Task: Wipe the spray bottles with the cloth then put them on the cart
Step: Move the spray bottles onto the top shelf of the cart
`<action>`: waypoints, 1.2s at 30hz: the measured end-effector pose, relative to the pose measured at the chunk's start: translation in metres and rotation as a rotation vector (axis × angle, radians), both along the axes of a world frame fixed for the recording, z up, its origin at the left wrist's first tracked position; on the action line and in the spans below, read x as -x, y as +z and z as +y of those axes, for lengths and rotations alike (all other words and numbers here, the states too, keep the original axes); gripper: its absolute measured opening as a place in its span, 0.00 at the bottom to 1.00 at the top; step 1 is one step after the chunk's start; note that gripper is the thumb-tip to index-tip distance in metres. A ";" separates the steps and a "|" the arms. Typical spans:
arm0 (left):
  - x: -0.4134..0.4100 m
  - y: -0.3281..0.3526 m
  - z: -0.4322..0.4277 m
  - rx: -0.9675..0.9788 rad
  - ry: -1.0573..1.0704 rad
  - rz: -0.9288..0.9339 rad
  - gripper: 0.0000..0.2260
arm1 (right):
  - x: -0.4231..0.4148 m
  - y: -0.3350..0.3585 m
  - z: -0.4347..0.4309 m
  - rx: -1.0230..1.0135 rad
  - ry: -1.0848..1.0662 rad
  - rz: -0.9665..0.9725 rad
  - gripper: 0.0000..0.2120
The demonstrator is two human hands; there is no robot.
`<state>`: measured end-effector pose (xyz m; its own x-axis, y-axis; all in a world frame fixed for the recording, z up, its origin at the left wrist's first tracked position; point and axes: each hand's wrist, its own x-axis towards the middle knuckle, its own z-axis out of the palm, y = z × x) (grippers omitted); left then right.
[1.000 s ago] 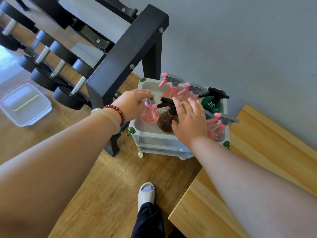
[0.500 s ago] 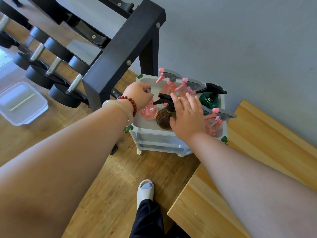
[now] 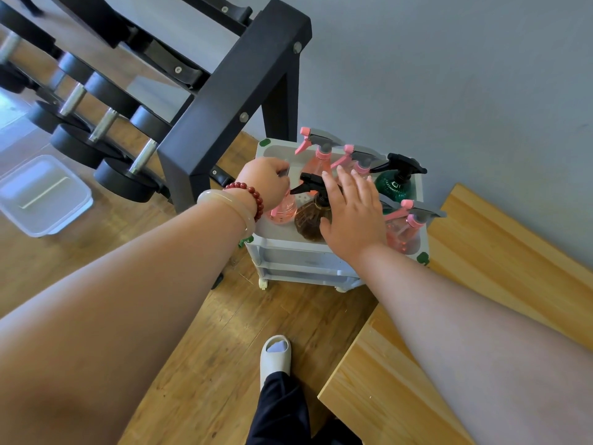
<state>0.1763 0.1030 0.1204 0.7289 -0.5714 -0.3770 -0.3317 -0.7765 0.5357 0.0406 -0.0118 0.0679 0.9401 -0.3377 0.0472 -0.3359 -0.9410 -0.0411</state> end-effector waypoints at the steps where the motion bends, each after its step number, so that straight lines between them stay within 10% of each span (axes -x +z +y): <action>1: 0.000 0.000 0.000 -0.010 -0.006 -0.006 0.16 | 0.000 0.001 0.000 -0.003 -0.001 0.006 0.34; 36: 0.141 0.009 -0.059 0.110 -0.407 -0.257 0.21 | 0.136 0.033 -0.037 -0.043 -0.219 0.045 0.34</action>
<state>0.0355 0.0443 0.1290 0.5001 -0.8552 -0.1357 -0.7285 -0.5003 0.4680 -0.0953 -0.0489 0.1009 0.8448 -0.5350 -0.0121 -0.5347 -0.8429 -0.0603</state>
